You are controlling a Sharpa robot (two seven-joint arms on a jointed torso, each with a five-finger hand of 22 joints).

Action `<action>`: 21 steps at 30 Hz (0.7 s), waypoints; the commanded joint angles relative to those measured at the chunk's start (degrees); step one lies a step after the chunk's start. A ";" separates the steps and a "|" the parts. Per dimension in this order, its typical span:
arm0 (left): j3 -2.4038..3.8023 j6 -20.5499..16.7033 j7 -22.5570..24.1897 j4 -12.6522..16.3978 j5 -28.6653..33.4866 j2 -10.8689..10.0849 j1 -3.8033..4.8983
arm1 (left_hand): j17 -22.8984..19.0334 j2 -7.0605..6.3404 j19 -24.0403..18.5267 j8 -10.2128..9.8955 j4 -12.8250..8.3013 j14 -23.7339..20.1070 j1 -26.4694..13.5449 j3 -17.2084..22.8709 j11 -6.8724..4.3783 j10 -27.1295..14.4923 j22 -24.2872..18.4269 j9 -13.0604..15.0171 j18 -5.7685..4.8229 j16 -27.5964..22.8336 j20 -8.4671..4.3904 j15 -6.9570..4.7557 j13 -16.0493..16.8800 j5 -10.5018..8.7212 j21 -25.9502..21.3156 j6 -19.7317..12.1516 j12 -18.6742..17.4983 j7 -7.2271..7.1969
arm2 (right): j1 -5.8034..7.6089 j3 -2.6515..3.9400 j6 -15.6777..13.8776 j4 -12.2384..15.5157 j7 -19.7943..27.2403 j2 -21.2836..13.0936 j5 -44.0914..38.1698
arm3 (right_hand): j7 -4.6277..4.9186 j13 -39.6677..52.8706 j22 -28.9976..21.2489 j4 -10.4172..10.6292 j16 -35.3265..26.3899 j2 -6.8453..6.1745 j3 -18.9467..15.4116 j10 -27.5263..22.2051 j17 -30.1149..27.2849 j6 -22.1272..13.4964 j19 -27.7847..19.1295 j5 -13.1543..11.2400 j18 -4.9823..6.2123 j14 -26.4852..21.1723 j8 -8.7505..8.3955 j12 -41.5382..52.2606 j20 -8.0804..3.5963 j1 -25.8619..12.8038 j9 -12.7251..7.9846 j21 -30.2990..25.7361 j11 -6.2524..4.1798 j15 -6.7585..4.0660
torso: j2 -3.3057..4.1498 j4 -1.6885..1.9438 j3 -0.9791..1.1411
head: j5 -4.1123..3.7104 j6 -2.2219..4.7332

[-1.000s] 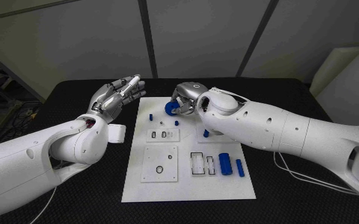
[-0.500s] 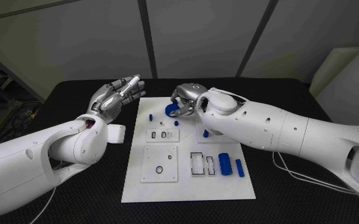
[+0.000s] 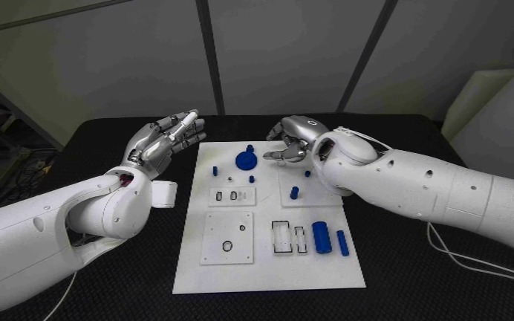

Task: Assemble the parts on the task board

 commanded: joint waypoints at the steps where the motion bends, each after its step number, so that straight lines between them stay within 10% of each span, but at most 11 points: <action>1: 0.06 0.57 0.26 -0.01 -0.43 -0.21 0.10 | 0.00 0.62 0.22 -0.23 -0.36 -0.02 0.11 0.01 -0.08 -0.11 -0.03 -0.06 -0.81 -0.28 -0.07 -0.12 -0.02 0.28 0.27 -0.44 -0.20 3.73 | 0.11 0.00 -4.79 1.38 7.94 -3.46 10.73 | 0.01 4.35 15.10 -0.64 -0.21 -0.18 0.50 -0.16 3.20 0.52 6.04 0.16 -0.86 3.58 0.09 -0.33 0.12 2.14 -0.17 0.37 -0.49 0.00 | -0.13 -0.47 0.17 | -0.31 0.11; 10: 0.06 0.53 0.20 -0.44 -0.43 -0.08 0.09 | 0.00 0.63 0.23 -0.19 -0.38 -0.03 0.10 -0.01 -0.08 -0.07 -0.03 -0.05 -0.81 -0.29 -0.07 -0.13 -0.02 0.28 0.28 -0.32 -0.19 3.73 | 0.10 -0.04 -0.59 -0.28 16.47 -10.42 20.09 | -0.21 4.52 15.10 -2.50 -0.23 -1.00 0.48 -0.03 3.34 1.74 6.04 -0.06 -0.86 3.61 0.01 -0.24 -0.07 6.16 -0.54 0.37 -0.72 -0.18 | -0.22 -1.20 0.67 | -0.41 0.44; 21: 0.05 0.56 0.12 -1.25 -0.43 0.25 0.07 | 0.00 0.63 0.23 -0.19 -0.38 -0.03 0.10 -0.01 -0.08 -0.07 -0.03 -0.05 -0.81 -0.29 -0.07 -0.13 -0.02 0.28 0.28 -0.32 -0.19 3.73 | -1.24 -0.06 3.16 -4.29 18.36 -11.88 20.46 | -0.33 4.58 15.10 -3.89 -0.22 -0.96 0.61 0.03 3.46 2.38 6.04 0.02 -0.86 3.64 -0.05 -0.23 -0.18 8.32 -0.75 0.37 -0.85 -0.29 | -0.13 -1.05 0.50 | -0.86 -0.01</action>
